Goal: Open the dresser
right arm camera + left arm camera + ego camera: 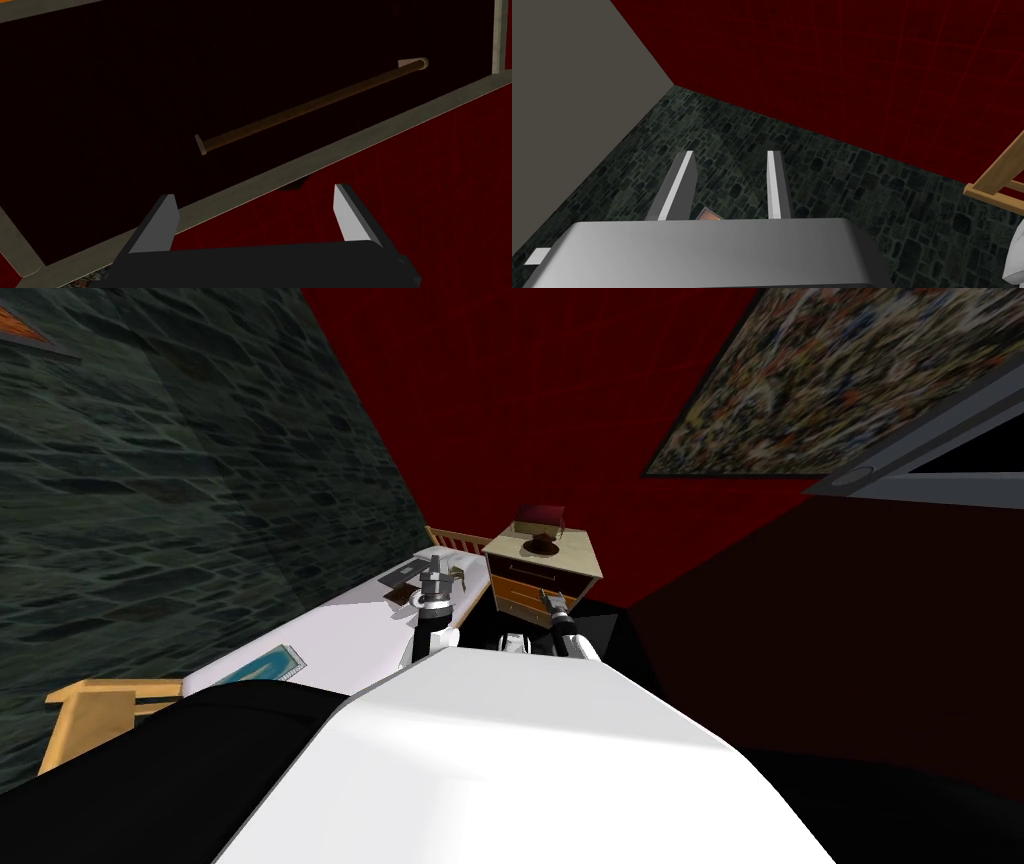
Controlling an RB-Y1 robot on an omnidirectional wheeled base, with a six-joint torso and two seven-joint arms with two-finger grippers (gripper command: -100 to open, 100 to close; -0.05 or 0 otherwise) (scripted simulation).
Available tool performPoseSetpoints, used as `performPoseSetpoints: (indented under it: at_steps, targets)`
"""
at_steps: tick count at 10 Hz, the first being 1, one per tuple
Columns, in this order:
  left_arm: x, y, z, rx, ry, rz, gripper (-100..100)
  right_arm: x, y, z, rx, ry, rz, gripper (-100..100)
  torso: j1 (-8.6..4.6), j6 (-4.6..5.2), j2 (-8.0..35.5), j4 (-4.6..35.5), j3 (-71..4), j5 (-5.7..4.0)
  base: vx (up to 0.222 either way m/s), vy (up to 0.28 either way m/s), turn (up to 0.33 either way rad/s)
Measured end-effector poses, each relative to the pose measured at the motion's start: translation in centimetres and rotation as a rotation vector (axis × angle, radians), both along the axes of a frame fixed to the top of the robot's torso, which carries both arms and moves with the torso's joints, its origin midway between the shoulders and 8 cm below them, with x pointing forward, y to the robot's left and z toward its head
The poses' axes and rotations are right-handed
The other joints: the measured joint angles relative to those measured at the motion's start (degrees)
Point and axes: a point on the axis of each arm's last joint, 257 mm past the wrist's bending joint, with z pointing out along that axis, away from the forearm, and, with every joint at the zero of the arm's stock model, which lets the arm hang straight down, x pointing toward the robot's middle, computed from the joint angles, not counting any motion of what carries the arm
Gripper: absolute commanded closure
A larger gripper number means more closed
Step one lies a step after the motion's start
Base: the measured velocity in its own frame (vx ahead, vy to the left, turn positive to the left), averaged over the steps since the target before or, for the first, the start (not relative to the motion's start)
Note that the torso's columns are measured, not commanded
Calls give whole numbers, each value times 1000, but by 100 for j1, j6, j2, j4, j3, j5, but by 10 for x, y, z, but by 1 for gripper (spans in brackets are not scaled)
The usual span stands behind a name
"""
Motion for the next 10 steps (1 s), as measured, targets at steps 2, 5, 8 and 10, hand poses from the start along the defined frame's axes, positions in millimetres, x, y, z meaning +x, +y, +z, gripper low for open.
performPoseSetpoints:
  at_steps: [2, 5, 8, 10]
  targets:
    - [0, 0, 0, 0, 0, 0, 0, 1, -5, -12, -85, 21, -19, -100, 14, 0, -3, -2, -3, 4, 65, 78, -51]
    - [0, 0, 0, 0, 0, 0, 0, -1, -11, -25, -186, 38, -40, -100, 2, 0, 2, 0, 1, 0, 47, 46, -29]
    - [0, 0, 0, 0, 0, 0, 0, -3, -17, -37, -316, 55, -65, -100, 7, -1, -2, -2, -4, 3, 73, 78, -50]
    - [0, 0, 0, 0, 0, 0, 0, -3, -21, -45, -406, 65, -81, -100, 4, -1, 2, 0, -1, 3, 46, 56, -15]
